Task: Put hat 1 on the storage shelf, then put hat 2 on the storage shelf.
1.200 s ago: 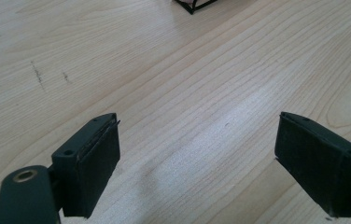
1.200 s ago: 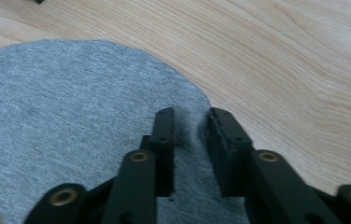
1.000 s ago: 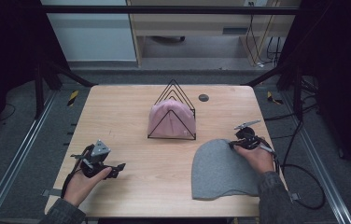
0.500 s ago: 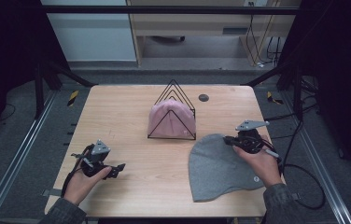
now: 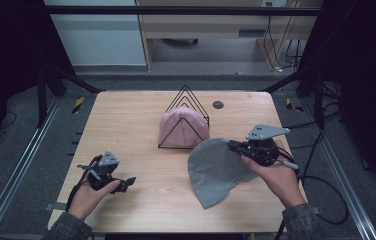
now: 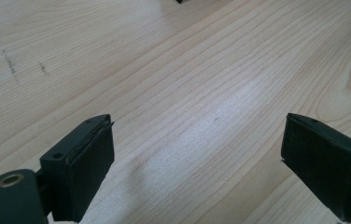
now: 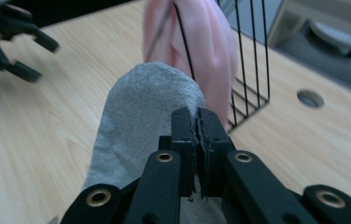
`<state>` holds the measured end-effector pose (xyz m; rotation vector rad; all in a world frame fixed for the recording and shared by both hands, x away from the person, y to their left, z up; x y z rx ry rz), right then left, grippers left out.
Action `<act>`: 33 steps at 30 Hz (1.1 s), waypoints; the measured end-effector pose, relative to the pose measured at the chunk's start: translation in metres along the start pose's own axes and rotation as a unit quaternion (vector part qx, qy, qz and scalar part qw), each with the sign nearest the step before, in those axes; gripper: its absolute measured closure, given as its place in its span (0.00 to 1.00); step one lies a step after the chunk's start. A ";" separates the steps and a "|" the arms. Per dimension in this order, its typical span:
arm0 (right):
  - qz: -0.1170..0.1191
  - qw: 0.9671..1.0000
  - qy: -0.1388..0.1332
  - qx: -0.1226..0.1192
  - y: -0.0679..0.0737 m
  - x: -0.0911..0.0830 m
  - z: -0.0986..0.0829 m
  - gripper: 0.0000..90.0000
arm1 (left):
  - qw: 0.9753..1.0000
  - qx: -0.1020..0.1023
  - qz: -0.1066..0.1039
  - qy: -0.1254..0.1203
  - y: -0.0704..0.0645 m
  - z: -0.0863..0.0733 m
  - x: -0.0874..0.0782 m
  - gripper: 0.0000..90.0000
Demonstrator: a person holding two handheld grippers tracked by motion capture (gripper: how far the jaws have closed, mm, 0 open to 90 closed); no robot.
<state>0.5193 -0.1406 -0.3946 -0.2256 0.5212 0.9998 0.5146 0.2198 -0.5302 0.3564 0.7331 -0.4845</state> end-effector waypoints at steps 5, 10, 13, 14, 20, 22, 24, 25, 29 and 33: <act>0.015 0.999 -0.025 -0.040 0.026 -0.003 0.037 0.97 | 1.000 0.001 -0.015 -0.012 -0.005 0.004 -0.002 0.10; 0.026 0.997 -0.033 -0.058 0.039 0.003 0.057 0.97 | 0.999 0.002 -0.023 -0.026 -0.008 0.008 -0.005 0.10; 0.035 0.996 -0.035 -0.069 0.046 0.010 0.069 0.97 | 0.999 0.004 -0.029 -0.032 -0.010 0.009 -0.007 0.10; 0.037 0.996 -0.035 -0.071 0.048 0.013 0.073 0.97 | 0.999 0.005 -0.030 -0.033 -0.010 0.010 -0.007 0.10; 0.049 0.994 -0.042 -0.085 0.060 0.025 0.094 0.97 | 0.999 0.007 -0.034 -0.038 -0.013 0.011 -0.009 0.10; 0.054 0.994 -0.042 -0.090 0.064 0.029 0.102 0.97 | 0.999 0.008 -0.033 -0.039 -0.013 0.011 -0.009 0.11; 0.055 0.993 -0.042 -0.092 0.065 0.031 0.105 0.97 | 0.999 0.008 -0.033 -0.040 -0.012 0.012 -0.009 0.11; 0.056 0.993 -0.042 -0.094 0.066 0.032 0.107 0.97 | 0.999 0.007 -0.033 -0.040 -0.012 0.012 -0.009 0.11; 0.060 0.992 -0.040 -0.101 0.072 0.035 0.114 0.97 | 0.998 0.007 -0.033 -0.043 -0.012 0.013 -0.010 0.11; 0.063 0.992 -0.039 -0.105 0.076 0.036 0.117 0.97 | 0.998 0.007 -0.034 -0.047 -0.012 0.014 -0.011 0.11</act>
Point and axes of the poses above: each handheld gripper's, and its own axes: x roughly forward along the jaws, z roughly out of its top, y roughly to its left, the point moved 9 cm from there along x, roughly forward along the jaws, and after that the axes turned 12 degrees about z, right-handed, at the moved point
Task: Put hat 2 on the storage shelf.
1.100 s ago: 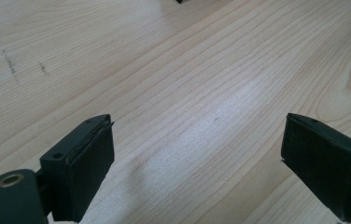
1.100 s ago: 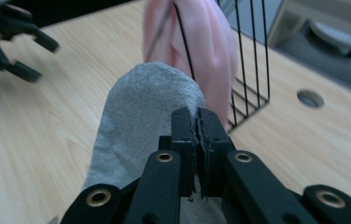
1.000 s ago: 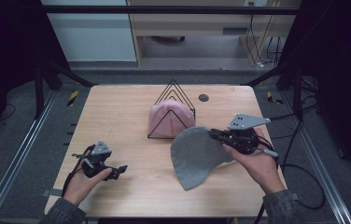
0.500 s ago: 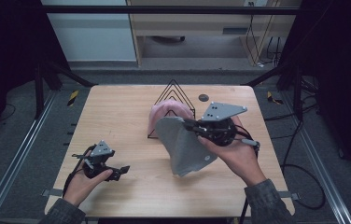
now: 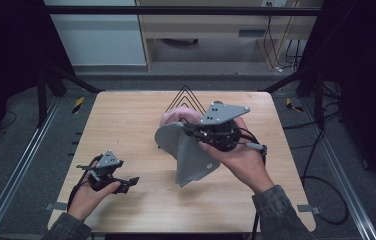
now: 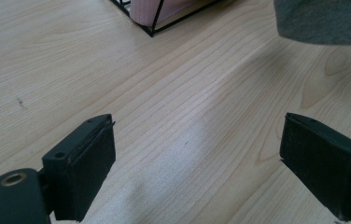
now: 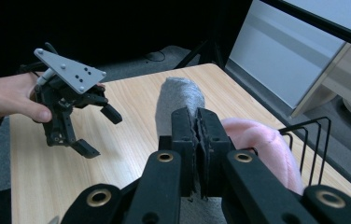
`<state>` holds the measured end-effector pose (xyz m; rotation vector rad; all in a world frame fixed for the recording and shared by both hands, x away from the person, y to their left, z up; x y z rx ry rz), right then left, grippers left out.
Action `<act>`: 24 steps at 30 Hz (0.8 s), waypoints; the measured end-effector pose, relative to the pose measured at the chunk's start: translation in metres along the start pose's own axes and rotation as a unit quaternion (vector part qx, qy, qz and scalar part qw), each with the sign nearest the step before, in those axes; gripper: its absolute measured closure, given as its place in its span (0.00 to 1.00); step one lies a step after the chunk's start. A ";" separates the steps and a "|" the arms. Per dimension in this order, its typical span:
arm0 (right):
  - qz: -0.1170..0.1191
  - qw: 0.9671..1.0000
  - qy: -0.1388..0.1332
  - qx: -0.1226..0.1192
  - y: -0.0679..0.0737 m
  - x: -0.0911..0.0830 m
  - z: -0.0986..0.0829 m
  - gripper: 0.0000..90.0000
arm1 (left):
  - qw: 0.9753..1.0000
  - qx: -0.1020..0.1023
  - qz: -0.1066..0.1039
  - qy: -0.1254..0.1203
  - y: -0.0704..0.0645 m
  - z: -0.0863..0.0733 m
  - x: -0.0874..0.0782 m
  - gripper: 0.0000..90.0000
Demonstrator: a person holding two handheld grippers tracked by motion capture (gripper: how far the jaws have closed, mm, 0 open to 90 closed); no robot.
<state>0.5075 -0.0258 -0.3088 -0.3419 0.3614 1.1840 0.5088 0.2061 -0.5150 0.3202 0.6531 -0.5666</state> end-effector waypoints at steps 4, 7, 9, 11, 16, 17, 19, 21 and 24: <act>0.006 1.000 0.003 -0.005 0.004 0.004 0.004 0.97 | 1.000 0.001 -0.002 -0.005 -0.001 0.002 -0.001 0.11; 0.011 1.000 0.004 -0.008 0.007 0.009 0.006 0.97 | 1.000 0.001 -0.003 -0.008 -0.001 0.002 -0.001 0.11; 0.018 1.000 0.006 -0.011 0.011 0.014 0.007 0.97 | 1.000 0.002 -0.004 -0.011 -0.001 0.003 -0.002 0.11; 0.022 1.000 0.007 -0.012 0.014 0.018 0.008 0.97 | 1.000 0.002 -0.004 -0.012 -0.001 0.004 -0.002 0.11; 0.034 0.999 0.009 -0.016 0.021 0.029 0.011 0.97 | 1.000 0.002 -0.005 -0.019 -0.002 0.007 -0.004 0.12; 0.034 0.999 0.009 -0.016 0.021 0.029 0.011 0.97 | 1.000 0.002 -0.005 -0.019 -0.002 0.007 -0.004 0.12; 0.042 0.999 0.010 -0.018 0.025 0.037 0.013 0.97 | 1.000 0.002 -0.005 -0.026 -0.002 0.009 -0.005 0.12; 0.048 0.999 0.011 -0.020 0.029 0.043 0.014 0.97 | 1.000 0.002 -0.005 -0.030 -0.002 0.010 -0.006 0.13; 0.056 0.998 0.012 -0.021 0.033 0.051 0.016 0.97 | 0.999 0.001 -0.005 -0.035 -0.002 0.012 -0.007 0.13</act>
Point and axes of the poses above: each handheld gripper's, and its own axes: x roughly forward along the jaws, z roughly out of its top, y roughly to its left, the point moved 9 cm from there along x, roughly forward along the jaws, and after that the axes turned 12 degrees about z, right-handed, at the moved point
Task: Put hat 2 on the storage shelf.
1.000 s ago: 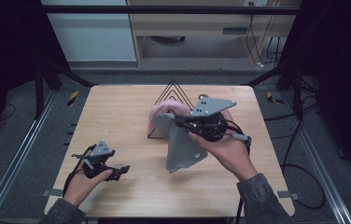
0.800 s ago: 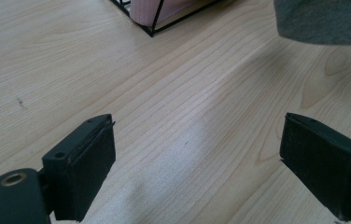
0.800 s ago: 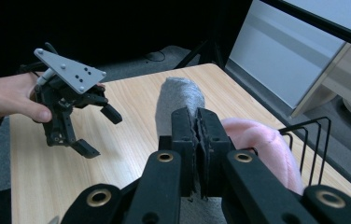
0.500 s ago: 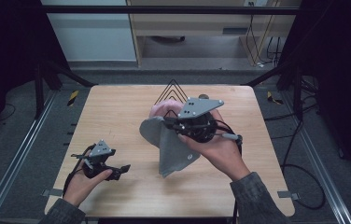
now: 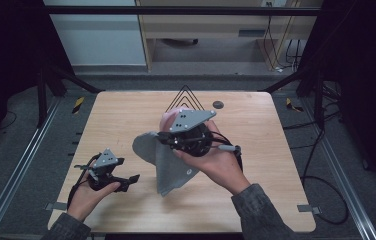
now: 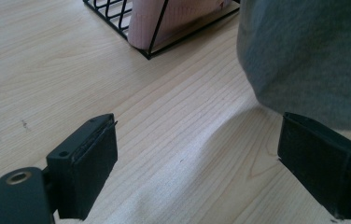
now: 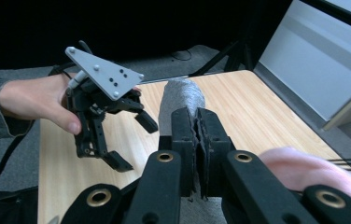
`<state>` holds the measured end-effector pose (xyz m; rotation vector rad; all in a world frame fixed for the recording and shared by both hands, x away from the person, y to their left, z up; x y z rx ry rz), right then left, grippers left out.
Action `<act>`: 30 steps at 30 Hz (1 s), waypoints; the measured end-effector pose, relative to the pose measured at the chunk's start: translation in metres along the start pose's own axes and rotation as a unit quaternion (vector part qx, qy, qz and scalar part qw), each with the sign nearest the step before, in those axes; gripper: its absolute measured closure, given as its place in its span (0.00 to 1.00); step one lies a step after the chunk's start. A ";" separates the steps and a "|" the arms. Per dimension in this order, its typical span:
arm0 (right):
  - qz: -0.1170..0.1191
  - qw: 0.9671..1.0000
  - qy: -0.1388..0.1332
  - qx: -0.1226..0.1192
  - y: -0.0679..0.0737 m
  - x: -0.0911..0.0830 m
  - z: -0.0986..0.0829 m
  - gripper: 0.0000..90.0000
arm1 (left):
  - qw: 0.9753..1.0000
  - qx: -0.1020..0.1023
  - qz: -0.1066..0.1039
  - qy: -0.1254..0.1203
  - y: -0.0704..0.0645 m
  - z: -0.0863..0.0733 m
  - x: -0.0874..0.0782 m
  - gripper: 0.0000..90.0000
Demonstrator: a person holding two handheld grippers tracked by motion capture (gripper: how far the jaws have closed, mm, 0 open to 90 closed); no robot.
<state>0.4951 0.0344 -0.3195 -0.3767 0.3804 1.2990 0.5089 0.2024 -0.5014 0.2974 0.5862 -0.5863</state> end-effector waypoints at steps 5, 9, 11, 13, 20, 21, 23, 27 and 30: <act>0.010 1.000 0.002 -0.003 0.005 0.011 0.002 0.97 | 1.000 0.000 -0.002 -0.007 -0.001 0.003 -0.002 0.14; 0.018 1.000 0.003 -0.005 0.008 0.019 0.003 0.97 | 1.000 0.000 -0.004 -0.018 -0.002 0.007 -0.004 0.15; 0.020 1.000 0.004 -0.006 0.009 0.022 0.004 0.97 | 1.000 0.000 -0.007 -0.023 -0.003 0.009 -0.005 0.16; 0.023 1.000 0.003 -0.005 0.010 0.024 0.004 0.97 | 0.999 0.002 -0.009 -0.032 -0.004 0.013 -0.008 0.18; 0.025 1.000 0.003 -0.006 0.012 0.026 0.006 0.97 | 0.998 -0.011 -0.024 -0.060 -0.006 0.034 -0.013 0.41; 0.024 1.000 0.003 -0.007 0.012 0.025 0.007 0.97 | 0.998 -0.010 -0.022 -0.062 -0.005 0.038 -0.013 0.46; 0.022 1.000 0.001 -0.005 0.010 0.023 0.007 0.97 | 0.998 -0.009 -0.023 -0.064 -0.006 0.045 -0.013 0.56; 0.012 1.000 0.000 0.001 0.001 0.017 0.004 0.97 | 0.998 0.014 -0.026 -0.057 -0.010 0.052 -0.015 0.86; 0.003 1.000 -0.001 0.010 -0.007 0.011 -0.001 0.97 | 0.998 0.021 -0.030 -0.055 -0.012 0.059 -0.017 0.94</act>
Point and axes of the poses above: each handheld gripper's, and its own axes: x roughly forward along the jaws, z roughly out of its top, y roughly to its left, the point moved 9 cm from there along x, roughly forward along the jaws, and after that the axes turned 12 degrees about z, right-handed, at the moved point
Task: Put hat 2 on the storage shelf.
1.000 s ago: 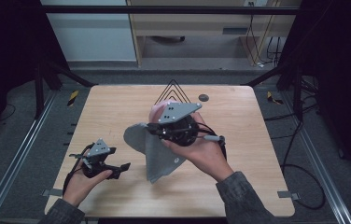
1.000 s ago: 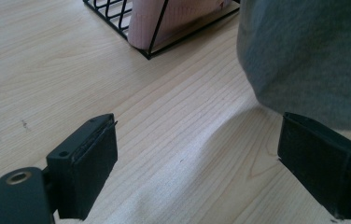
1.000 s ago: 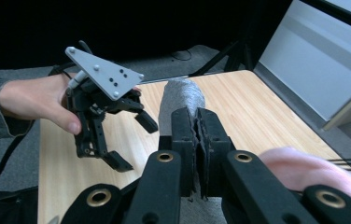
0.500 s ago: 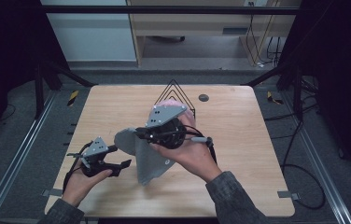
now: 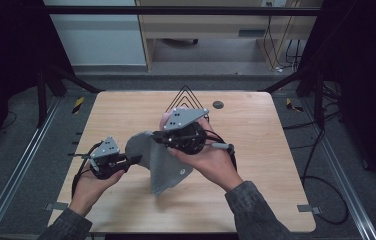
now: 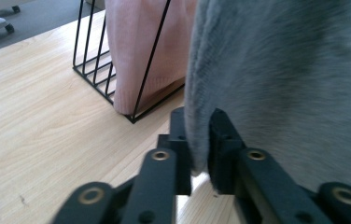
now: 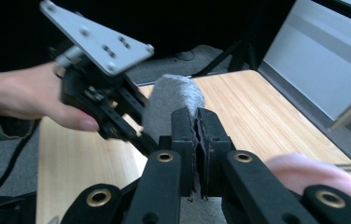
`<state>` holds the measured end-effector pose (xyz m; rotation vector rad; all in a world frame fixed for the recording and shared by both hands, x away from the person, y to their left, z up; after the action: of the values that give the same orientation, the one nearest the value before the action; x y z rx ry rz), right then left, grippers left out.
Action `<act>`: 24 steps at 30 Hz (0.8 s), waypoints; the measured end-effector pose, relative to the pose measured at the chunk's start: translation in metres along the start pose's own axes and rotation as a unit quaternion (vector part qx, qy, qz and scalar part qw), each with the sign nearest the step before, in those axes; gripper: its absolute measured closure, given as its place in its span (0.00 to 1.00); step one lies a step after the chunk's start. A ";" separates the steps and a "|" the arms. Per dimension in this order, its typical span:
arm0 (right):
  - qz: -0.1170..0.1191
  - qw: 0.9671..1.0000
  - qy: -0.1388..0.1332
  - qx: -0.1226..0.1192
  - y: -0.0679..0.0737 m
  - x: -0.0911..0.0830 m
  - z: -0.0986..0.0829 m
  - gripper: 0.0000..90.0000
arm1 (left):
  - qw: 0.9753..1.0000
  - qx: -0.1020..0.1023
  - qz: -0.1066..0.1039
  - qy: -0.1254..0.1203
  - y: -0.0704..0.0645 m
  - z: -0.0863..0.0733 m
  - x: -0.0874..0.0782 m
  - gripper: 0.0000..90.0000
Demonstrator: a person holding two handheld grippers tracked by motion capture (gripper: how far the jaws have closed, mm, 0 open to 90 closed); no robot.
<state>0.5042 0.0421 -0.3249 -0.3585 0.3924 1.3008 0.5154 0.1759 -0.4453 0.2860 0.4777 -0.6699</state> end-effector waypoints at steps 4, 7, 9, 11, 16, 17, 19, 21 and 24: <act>-0.019 1.000 -0.002 0.014 -0.013 -0.013 -0.010 0.97 | 1.000 0.014 0.003 0.006 0.000 0.011 -0.003 0.96; -0.034 0.999 -0.008 0.028 -0.022 -0.025 -0.018 0.97 | 1.000 0.018 0.012 0.006 0.003 0.022 -0.007 0.96; -0.041 0.998 -0.012 0.037 -0.028 -0.032 -0.023 0.97 | 1.000 0.021 0.015 0.006 0.005 0.035 -0.010 0.96; -0.047 0.998 -0.018 0.044 -0.031 -0.038 -0.026 0.97 | 1.000 0.021 0.017 0.003 0.004 0.041 -0.011 0.97; -0.062 0.996 -0.036 0.049 -0.037 -0.052 -0.024 0.97 | 0.999 0.030 0.030 -0.008 0.001 0.073 -0.016 0.97; -0.066 0.996 -0.041 0.051 -0.038 -0.056 -0.022 0.97 | 0.999 0.032 0.034 -0.010 0.001 0.079 -0.016 0.97; -0.074 0.995 -0.051 0.053 -0.042 -0.064 -0.019 0.97 | 0.999 0.034 0.038 -0.014 0.001 0.093 -0.018 0.97; -0.081 0.994 -0.058 0.052 -0.046 -0.074 -0.013 0.97 | 0.998 0.038 0.045 -0.018 0.001 0.107 -0.019 0.97; -0.087 0.993 -0.067 0.054 -0.050 -0.083 -0.008 0.97 | 0.998 0.040 0.049 -0.025 0.001 0.118 -0.021 0.97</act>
<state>0.5340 -0.0441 -0.2906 -0.2090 0.3097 1.1213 0.5411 0.1403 -0.3335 0.3658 0.3879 -0.6009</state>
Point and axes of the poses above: each handheld gripper's, and its own axes: x roughly forward along the jaws, z roughly out of its top, y roughly to its left, the point moved 9 cm from there along x, roughly forward along the jaws, and after that the axes turned 12 degrees about z, right-handed, at the moved point
